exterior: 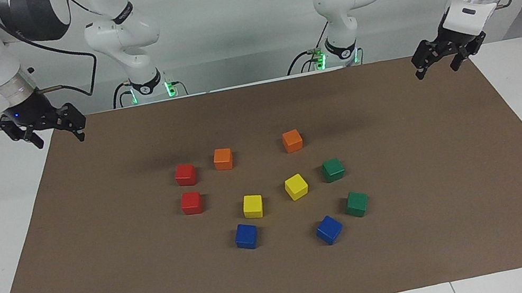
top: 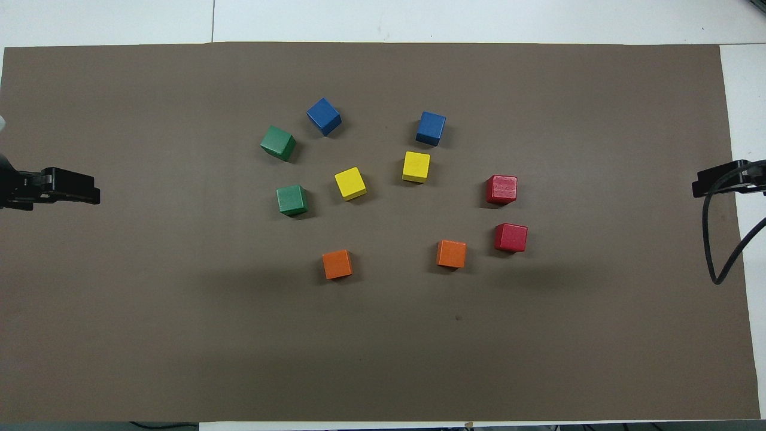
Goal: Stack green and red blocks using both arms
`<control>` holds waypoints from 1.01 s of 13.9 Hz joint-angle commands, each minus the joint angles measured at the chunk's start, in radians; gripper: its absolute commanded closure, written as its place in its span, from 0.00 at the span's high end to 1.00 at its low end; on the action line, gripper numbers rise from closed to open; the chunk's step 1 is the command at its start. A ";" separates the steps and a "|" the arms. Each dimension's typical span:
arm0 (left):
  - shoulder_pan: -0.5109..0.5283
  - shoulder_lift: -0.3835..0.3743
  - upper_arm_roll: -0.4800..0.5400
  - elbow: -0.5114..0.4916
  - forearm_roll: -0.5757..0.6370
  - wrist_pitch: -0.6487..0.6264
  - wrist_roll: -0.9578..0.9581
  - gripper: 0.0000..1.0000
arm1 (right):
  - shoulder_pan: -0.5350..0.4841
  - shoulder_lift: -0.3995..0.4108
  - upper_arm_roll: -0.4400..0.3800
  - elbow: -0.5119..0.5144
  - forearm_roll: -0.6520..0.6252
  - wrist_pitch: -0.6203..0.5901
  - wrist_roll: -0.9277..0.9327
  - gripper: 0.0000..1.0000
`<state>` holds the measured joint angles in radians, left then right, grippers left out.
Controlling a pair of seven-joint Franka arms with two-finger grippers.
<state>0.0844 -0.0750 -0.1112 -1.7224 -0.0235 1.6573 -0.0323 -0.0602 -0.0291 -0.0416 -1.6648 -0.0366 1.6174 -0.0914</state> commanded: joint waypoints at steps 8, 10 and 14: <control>0.017 -0.031 -0.004 -0.034 -0.021 0.021 0.009 1.00 | -0.020 -0.014 0.011 -0.024 0.006 0.019 0.010 1.00; 0.003 -0.031 -0.005 -0.039 -0.026 0.028 -0.014 1.00 | -0.018 -0.014 0.011 -0.027 0.007 0.019 0.012 1.00; -0.144 0.003 -0.010 -0.103 -0.026 0.185 -0.268 1.00 | 0.061 -0.038 0.012 -0.108 0.057 0.097 0.117 1.00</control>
<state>-0.0023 -0.0701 -0.1270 -1.7652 -0.0345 1.7628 -0.2235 -0.0440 -0.0300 -0.0369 -1.6921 0.0057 1.6487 -0.0410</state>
